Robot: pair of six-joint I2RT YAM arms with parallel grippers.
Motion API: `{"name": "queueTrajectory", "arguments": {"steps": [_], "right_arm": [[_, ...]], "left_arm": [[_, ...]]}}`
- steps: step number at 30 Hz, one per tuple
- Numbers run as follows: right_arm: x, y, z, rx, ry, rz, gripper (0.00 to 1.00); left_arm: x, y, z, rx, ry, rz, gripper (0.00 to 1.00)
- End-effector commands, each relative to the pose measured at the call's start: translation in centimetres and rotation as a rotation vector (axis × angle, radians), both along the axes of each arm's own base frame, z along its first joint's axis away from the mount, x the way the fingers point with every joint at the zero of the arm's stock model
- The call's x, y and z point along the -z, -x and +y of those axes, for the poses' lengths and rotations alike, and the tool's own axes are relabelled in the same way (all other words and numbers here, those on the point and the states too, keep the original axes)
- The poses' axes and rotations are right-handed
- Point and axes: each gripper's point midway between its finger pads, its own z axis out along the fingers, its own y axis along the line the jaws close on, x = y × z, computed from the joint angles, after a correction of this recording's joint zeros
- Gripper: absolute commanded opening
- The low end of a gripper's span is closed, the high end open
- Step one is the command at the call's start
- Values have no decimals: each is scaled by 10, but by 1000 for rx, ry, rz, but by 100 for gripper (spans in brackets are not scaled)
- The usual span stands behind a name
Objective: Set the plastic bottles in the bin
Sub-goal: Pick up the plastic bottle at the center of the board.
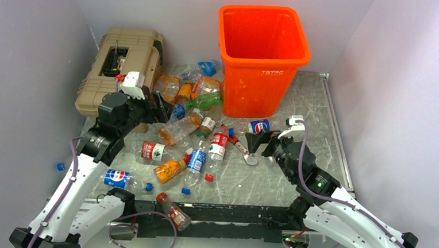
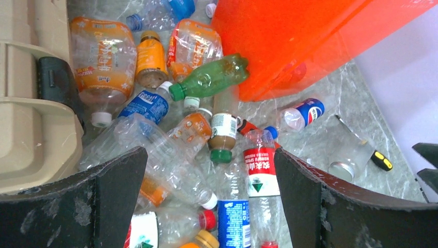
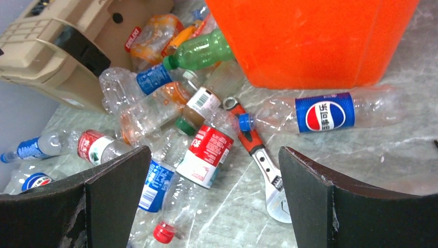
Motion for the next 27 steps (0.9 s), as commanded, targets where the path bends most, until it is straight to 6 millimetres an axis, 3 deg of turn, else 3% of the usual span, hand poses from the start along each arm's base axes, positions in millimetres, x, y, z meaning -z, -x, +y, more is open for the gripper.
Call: {"name": "queueTrajectory", "arguments": {"steps": [1, 5, 10, 14, 21, 27], "right_arm": [[21, -1, 0, 34, 25, 109, 100], [52, 0, -4, 75, 91, 205, 100], [71, -1, -11, 132, 91, 252, 96], [91, -6, -52, 362, 117, 348, 98], [106, -15, -118, 553, -67, 458, 100], [124, -9, -141, 679, -92, 539, 100]], "left_arm": [[-12, -4, -5, 2, 68, -104, 99], [-16, 1, -4, 12, 73, -149, 99], [-13, 4, -11, 85, 13, -126, 99], [-2, 0, -20, 126, -11, -34, 99], [-1, -1, -20, 122, -7, -24, 99], [-7, 1, -15, 94, 0, -54, 99]]}}
